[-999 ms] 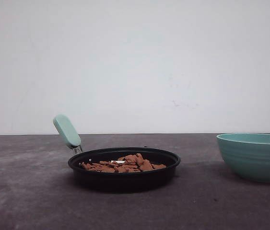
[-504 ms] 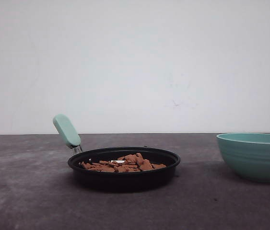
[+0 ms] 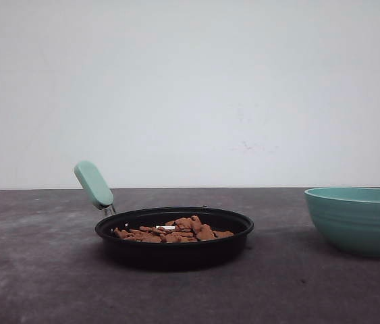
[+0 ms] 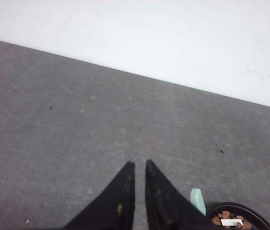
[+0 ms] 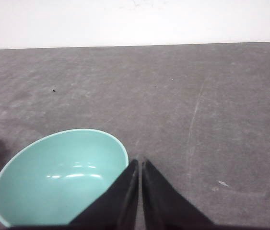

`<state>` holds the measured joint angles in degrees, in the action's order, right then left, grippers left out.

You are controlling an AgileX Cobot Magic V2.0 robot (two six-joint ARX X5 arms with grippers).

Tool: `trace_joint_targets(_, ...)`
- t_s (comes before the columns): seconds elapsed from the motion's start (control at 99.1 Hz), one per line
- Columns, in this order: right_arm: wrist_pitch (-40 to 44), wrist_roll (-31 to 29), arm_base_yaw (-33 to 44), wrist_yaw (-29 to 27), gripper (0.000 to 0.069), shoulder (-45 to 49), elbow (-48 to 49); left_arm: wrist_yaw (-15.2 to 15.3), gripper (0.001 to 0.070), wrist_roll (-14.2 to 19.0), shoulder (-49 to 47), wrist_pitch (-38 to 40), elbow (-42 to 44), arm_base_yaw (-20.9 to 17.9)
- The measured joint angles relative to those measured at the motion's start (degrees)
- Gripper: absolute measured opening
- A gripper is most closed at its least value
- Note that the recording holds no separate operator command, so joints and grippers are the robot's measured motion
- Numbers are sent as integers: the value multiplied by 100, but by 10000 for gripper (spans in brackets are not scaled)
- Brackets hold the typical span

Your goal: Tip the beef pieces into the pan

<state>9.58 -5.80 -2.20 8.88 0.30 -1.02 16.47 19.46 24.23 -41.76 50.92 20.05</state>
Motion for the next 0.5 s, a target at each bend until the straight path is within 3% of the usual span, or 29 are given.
trace_joint_targets(0.091,0,0,0,0,10,2,0,7,14,-136,-129,-2,0,-50)
trace_joint_targets(0.272,0,0,0,0,10,0,0,20,14,-990,-839,269,-208,-636)
trace_joint_targets(0.403,0,0,0,0,10,2,0,-7,14,-1228,-1582,944,-1178,-1189)
trace_joint_targets(0.504,0,0,0,0,10,2,0,-457,14,-1176,-2267,1596,-2291,-1600)
